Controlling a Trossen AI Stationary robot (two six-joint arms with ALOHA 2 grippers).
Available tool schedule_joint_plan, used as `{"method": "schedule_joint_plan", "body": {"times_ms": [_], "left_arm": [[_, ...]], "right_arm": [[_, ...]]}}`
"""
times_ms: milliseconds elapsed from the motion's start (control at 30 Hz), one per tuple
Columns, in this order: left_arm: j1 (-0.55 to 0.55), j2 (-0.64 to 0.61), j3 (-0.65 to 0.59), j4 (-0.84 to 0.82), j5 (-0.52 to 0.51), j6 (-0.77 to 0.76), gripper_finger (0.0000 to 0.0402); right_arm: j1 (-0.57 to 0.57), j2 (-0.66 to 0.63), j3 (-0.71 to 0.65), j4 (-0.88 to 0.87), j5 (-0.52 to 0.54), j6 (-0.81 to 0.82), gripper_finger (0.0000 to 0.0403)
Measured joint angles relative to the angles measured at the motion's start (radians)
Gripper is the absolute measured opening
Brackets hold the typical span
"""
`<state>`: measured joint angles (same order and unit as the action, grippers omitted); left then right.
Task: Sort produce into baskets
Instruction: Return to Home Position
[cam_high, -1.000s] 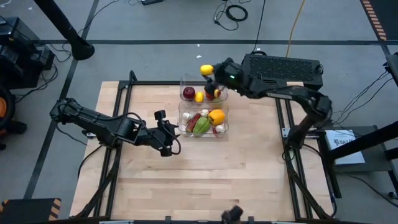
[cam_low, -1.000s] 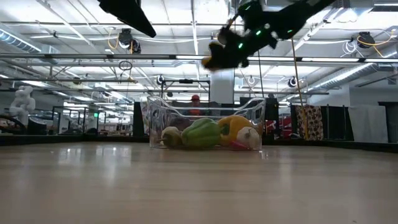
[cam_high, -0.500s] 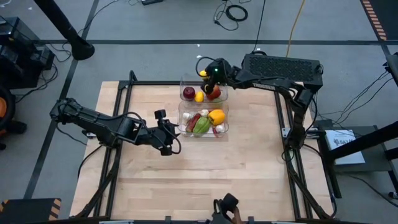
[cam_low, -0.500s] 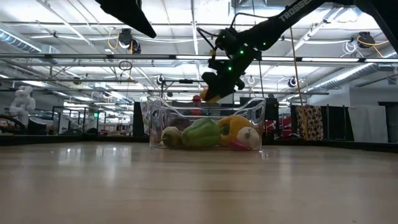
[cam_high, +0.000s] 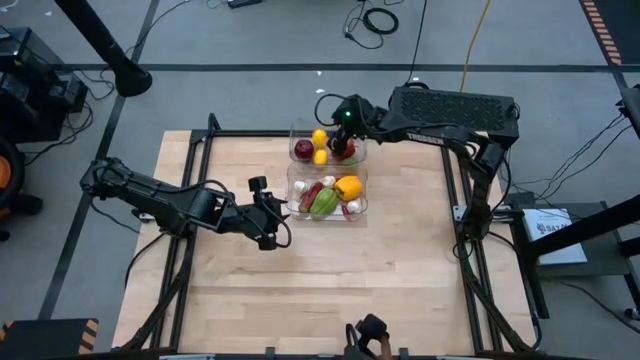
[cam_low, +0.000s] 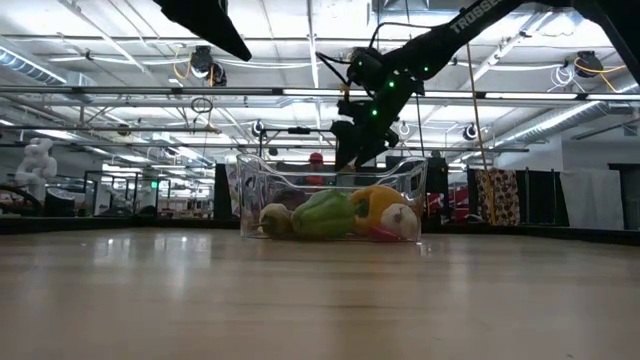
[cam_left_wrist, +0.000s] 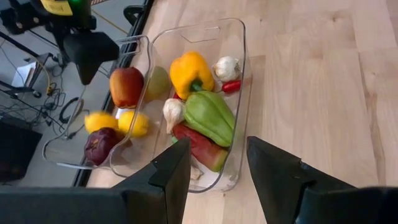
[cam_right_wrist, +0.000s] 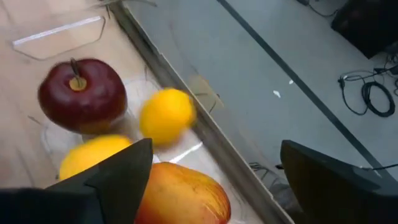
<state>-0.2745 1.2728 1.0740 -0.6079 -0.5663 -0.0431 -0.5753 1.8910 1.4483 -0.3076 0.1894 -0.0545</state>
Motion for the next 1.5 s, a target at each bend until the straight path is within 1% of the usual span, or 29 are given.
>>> {"method": "schedule_joint_plan", "body": {"times_ms": [133,200,267,333,400,500,600,633,733,800,833,900,1000,1100,1167,1233,1333,1367,1400,1500], "left_arm": [[0.0,0.0,0.0,0.0,-0.005,0.005,0.0164],[0.0,0.0,0.0,0.0,-0.022,0.006,0.0164],[0.0,0.0,0.0,0.009,-0.029,0.023,0.0164],[0.0,0.0,0.0,0.036,-0.036,0.046,0.0164],[0.001,0.0,0.0,0.083,-0.044,0.064,0.0164],[0.013,0.0,0.0,0.149,-0.051,0.096,0.0164],[0.032,0.0,0.0,0.212,-0.05,0.103,0.0164],[0.037,0.0,0.0,0.236,-0.035,0.103,0.0164],[0.053,0.0,-0.039,0.412,0.085,0.104,0.0162],[0.059,0.0,-0.082,0.526,0.172,0.104,0.0153],[0.059,0.0,-0.104,0.556,0.195,0.104,0.0145],[0.059,0.0,-0.139,0.594,0.198,0.102,0.0124],[0.059,0.001,-0.178,0.591,0.172,0.06,0.008],[0.058,0.001,-0.214,0.595,0.172,0.024,0.003],[0.054,0.001,-0.235,0.595,0.161,-0.008,0.0009],[0.039,0.001,-0.256,0.605,0.112,-0.047,0.0009],[0.008,-0.008,-0.288,0.609,0.059,-0.054,0.0014],[0.001,-0.011,-0.296,0.61,0.05,-0.054,0.0014],[-0.005,-0.013,-0.303,0.609,0.045,-0.053,0.0015],[-0.016,-0.05,-0.333,0.606,0.035,-0.045,0.0015]], "right_arm": [[0.022,-0.06,0.0,-0.074,-0.006,-0.001,0.0342],[0.047,-0.114,0.0,-0.162,-0.042,0.004,0.0339],[0.078,-0.179,-0.005,-0.247,-0.101,-0.002,0.0339],[0.119,-0.262,-0.058,-0.283,-0.14,-0.016,0.0338],[0.164,-0.361,-0.158,-0.263,-0.151,-0.026,0.0338],[0.228,-0.536,-0.397,-0.108,-0.172,0.004,0.0338],[0.296,-0.708,-0.647,0.132,-0.169,0.085,0.0338],[0.322,-0.759,-0.721,0.214,-0.168,0.112,0.0338],[0.404,-0.888,-0.899,0.421,-0.169,0.141,0.0334],[0.459,-0.954,-0.98,0.486,-0.169,0.115,0.0326],[0.484,-0.979,-1.008,0.5,-0.169,0.091,0.0319],[0.525,-1.017,-1.043,0.503,-0.169,0.057,0.03],[0.575,-1.052,-1.074,0.506,-0.167,0.047,0.0257],[0.62,-1.056,-1.086,0.505,-0.165,0.082,0.0197],[0.648,-1.058,-1.087,0.507,-0.165,0.11,0.0149],[0.673,-1.058,-1.087,0.506,-0.163,0.116,0.0099],[0.699,-1.071,-1.087,0.491,-0.15,0.099,0.0026],[0.704,-1.077,-1.087,0.481,-0.137,0.092,0.0014],[0.709,-1.086,-1.087,0.462,-0.12,0.086,0.0009],[0.718,-1.128,-1.087,0.407,-0.084,0.09,0.0014]]}}
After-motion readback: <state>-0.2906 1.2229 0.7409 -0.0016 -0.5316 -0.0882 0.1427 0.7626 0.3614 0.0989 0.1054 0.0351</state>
